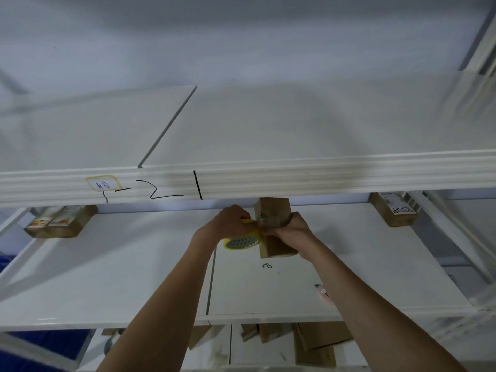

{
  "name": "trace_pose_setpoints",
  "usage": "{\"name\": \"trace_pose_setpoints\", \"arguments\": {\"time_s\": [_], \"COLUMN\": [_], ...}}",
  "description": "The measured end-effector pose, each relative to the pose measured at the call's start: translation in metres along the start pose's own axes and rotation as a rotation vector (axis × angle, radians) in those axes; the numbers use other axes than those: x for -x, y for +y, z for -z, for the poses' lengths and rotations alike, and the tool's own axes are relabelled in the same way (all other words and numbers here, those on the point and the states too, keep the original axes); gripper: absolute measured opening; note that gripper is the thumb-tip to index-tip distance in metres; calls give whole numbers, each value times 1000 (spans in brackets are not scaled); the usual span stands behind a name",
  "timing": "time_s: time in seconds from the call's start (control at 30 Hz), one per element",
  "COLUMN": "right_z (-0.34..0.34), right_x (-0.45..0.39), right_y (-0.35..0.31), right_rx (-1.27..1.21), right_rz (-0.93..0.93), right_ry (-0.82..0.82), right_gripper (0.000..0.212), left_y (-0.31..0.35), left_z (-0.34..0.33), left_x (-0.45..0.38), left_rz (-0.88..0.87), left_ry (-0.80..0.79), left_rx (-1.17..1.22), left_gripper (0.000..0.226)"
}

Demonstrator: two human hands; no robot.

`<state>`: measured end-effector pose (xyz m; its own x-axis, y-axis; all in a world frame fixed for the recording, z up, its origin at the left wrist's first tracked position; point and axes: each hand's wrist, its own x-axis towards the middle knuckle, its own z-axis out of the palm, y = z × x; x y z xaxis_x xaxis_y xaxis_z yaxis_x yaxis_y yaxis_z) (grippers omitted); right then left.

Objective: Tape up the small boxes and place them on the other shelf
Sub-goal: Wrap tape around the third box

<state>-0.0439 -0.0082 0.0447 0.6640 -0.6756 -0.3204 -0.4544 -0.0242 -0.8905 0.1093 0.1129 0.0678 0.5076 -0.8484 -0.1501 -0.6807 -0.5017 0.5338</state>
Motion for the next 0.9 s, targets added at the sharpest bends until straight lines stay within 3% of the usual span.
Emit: {"name": "trace_pose_setpoints", "arguments": {"time_s": [0.17, 0.37, 0.53, 0.7, 0.9], "right_z": [3, 9, 13, 19, 20], "right_x": [5, 9, 11, 13, 10], "right_y": [2, -1, 0, 1, 4], "right_rx": [3, -11, -31, -127, -257], "right_rz": [-6, 9, 31, 38, 18], "right_ry": [25, 0, -24, -52, -131], "right_gripper": [52, 37, 39, 34, 53], "left_y": [-9, -14, -14, -12, -5], "left_z": [14, 13, 9, 8, 7], "left_x": [7, 4, 6, 5, 6], "left_rz": [-46, 50, 156, 146, 107], "left_ry": [-16, 130, 153, 133, 76], "left_rx": [113, -37, -175, -80, 55], "left_gripper": [20, 38, 51, 46, 46]}}
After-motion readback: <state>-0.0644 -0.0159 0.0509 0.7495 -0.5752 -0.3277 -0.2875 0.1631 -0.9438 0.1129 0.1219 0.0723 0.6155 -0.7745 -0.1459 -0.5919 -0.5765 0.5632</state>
